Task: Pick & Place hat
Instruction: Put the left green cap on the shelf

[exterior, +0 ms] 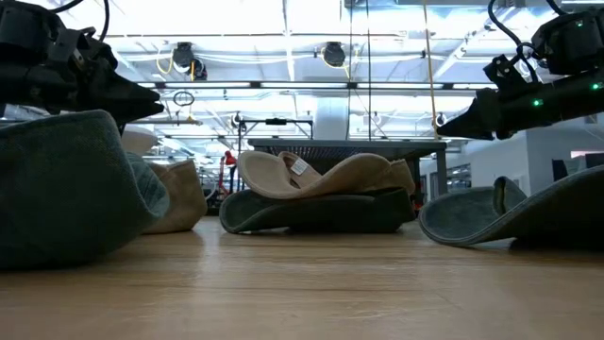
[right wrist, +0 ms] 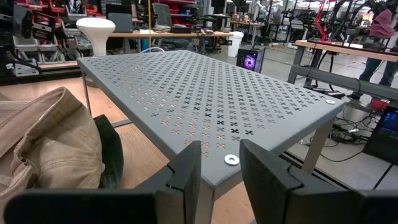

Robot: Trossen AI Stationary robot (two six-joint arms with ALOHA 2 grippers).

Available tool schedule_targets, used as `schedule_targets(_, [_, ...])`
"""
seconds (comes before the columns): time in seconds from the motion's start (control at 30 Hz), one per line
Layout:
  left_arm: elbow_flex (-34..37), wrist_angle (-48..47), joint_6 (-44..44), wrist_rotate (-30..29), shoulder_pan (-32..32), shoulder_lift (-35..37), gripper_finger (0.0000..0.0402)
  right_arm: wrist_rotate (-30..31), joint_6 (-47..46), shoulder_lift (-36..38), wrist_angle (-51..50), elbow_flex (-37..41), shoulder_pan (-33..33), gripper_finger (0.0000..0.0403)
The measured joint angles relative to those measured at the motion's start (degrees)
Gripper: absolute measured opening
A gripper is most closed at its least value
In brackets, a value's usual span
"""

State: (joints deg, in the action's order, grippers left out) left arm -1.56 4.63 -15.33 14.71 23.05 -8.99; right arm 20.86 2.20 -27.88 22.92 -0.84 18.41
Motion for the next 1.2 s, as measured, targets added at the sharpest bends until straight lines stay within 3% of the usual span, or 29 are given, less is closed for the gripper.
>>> schedule_targets(0.33, [0.0,0.0,-3.9,0.2,0.0,0.0,0.0120,0.0,0.1,0.0,0.0,0.0,0.0,0.0105])
schedule_targets(0.5, [0.0,0.0,-8.2,0.2,0.0,0.0,0.0120,0.0,11.2,0.0,0.0,0.0,0.1,0.0105])
schedule_targets(0.63, [0.0,0.4,-10.1,0.2,0.0,0.0,0.0120,0.0,13.9,0.0,0.0,0.0,0.1,0.0105])
schedule_targets(0.93, [-0.8,8.7,-11.5,0.2,0.0,0.0,0.0120,-1.6,9.2,0.0,1.8,0.0,0.1,0.0105])
schedule_targets(1.2, [-13.3,-3.9,-3.0,-1.3,0.0,-3.1,0.0120,-1.6,-3.1,0.0,2.6,-0.7,0.1,0.0105])
